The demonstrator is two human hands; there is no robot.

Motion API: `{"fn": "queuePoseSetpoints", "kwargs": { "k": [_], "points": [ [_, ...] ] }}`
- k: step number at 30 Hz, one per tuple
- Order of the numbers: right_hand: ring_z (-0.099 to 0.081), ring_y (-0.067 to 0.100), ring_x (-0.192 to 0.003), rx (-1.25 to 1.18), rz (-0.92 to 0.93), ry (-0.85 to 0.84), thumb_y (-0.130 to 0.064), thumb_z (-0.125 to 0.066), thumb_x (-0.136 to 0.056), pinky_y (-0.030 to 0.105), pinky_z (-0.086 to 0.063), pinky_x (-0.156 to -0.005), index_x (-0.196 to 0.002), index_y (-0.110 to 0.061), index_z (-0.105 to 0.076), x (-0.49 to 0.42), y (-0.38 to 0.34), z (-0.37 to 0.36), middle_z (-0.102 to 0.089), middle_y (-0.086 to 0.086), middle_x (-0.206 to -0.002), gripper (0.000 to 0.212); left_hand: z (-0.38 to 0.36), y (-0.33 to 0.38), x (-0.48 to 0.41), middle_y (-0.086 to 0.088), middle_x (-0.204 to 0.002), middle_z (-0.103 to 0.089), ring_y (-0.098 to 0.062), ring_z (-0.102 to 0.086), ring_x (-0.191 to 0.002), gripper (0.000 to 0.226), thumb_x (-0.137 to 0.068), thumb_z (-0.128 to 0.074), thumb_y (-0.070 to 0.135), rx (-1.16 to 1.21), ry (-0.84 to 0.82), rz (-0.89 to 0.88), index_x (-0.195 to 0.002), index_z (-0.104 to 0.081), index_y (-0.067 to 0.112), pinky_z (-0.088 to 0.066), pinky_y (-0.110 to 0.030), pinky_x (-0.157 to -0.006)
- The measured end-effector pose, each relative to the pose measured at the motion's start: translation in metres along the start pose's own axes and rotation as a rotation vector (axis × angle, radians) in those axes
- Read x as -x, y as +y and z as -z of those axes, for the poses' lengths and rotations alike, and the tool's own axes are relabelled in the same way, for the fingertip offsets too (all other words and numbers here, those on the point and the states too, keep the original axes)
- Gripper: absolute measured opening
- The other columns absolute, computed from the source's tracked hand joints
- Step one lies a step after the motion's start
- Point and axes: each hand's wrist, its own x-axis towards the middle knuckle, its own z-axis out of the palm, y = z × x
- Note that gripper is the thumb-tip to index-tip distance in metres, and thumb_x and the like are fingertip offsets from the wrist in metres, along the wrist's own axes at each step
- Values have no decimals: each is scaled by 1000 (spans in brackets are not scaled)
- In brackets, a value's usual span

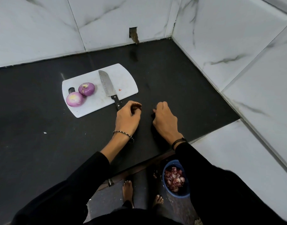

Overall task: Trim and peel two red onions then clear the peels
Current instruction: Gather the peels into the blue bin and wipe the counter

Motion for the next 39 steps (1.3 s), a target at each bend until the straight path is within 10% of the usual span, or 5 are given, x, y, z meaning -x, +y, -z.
{"fn": "queuePoseSetpoints", "kwargs": {
  "k": [6, 15, 35, 39],
  "points": [
    [-41, 8, -58, -250, -188, 121, -25, -39, -107, 24, -24, -51, -95, -20, -36, 60, 38, 17, -42, -3, -93, 13, -19, -2, 33, 13, -92, -73, -4, -68, -87, 20, -92, -60, 10, 28, -46, -18, -97, -70, 26, -56, -26, -86],
    [-48, 2, -66, -441, -182, 296, -24, -39, -104, 15, -32, -54, -94, -24, -38, 147, 104, 10, -42, -13, -75, 10, -84, 28, 97, 11, -94, -73, 0, -67, -91, 17, -95, -59, 7, 63, -230, -178, -101, -71, 18, -50, -12, -81],
    [-66, 34, -79, -216, -555, -178, -8, -67, -90, 34, -47, -62, -93, -7, -67, 217, 287, -101, -71, 15, -88, 3, -266, -108, 140, -15, -119, -67, -31, -61, -113, 23, -95, -55, 10, -402, -731, 211, -116, -64, 8, -49, -35, -95],
    [-69, 35, -91, -204, -574, -256, 2, -65, -82, 37, -53, -72, -109, -8, -74, 215, 300, -109, -75, 15, -100, 30, -289, -124, 130, -14, -118, -69, -32, -63, -112, 23, -94, -55, 12, -451, -742, 240, -115, -65, 13, -52, -38, -92]
  ]
}}
